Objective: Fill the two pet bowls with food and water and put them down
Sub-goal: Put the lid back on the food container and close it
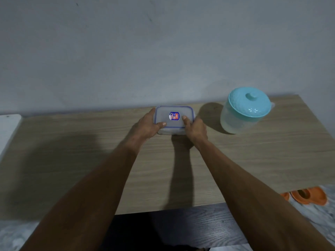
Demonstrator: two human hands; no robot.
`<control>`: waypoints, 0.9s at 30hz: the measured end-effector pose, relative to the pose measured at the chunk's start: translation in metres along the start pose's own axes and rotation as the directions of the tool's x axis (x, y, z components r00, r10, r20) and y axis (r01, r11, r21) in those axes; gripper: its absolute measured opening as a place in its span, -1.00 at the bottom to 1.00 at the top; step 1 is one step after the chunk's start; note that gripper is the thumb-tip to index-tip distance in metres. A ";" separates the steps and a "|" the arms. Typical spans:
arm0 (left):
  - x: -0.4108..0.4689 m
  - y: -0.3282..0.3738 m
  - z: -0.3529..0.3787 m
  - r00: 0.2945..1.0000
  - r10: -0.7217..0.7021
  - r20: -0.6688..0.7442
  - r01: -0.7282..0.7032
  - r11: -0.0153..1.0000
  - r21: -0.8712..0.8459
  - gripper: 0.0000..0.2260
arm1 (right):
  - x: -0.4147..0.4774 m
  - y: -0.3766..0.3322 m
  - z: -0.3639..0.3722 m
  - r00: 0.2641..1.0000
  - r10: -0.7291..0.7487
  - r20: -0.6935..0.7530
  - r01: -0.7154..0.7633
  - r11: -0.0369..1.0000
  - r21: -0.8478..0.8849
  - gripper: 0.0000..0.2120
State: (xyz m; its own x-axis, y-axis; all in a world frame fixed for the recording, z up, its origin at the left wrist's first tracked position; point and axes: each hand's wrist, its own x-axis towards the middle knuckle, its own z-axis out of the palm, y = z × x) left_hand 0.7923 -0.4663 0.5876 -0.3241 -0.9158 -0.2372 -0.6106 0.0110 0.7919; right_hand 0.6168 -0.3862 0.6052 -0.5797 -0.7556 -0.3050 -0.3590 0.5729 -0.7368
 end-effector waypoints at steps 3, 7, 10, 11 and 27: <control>-0.002 0.001 0.002 1.000 -0.009 -0.024 0.010 1.000 0.021 -0.30 | 0.001 0.000 0.000 1.000 0.020 -0.002 -0.020 1.000 -0.005 -0.47; -0.009 0.006 0.002 0.997 -0.034 -0.073 0.039 0.997 0.071 -0.36 | 0.007 0.002 0.002 0.998 0.059 -0.012 -0.059 0.997 0.049 -0.49; -0.023 0.021 0.004 0.988 -0.070 -0.141 0.087 0.989 0.119 -0.49 | 0.009 0.004 0.003 0.997 0.071 -0.028 -0.069 0.995 0.074 -0.48; -0.024 0.022 0.007 0.983 -0.092 -0.161 0.110 0.988 0.107 -0.54 | 0.009 0.005 0.004 0.997 0.066 -0.035 -0.063 0.995 0.077 -0.47; -0.043 0.022 0.019 0.965 -0.209 -0.161 0.118 0.887 -0.446 -0.75 | -0.012 0.007 0.003 0.997 0.079 -0.007 -0.072 0.940 0.334 -0.55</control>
State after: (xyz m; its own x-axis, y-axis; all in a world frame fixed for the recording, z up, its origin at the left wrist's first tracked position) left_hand 0.7792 -0.4194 0.6047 -0.0693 -0.9502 -0.3037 -0.2581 -0.2770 0.9256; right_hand 0.6227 -0.3740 0.6017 -0.6117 -0.7057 -0.3576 -0.0515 0.4866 -0.8721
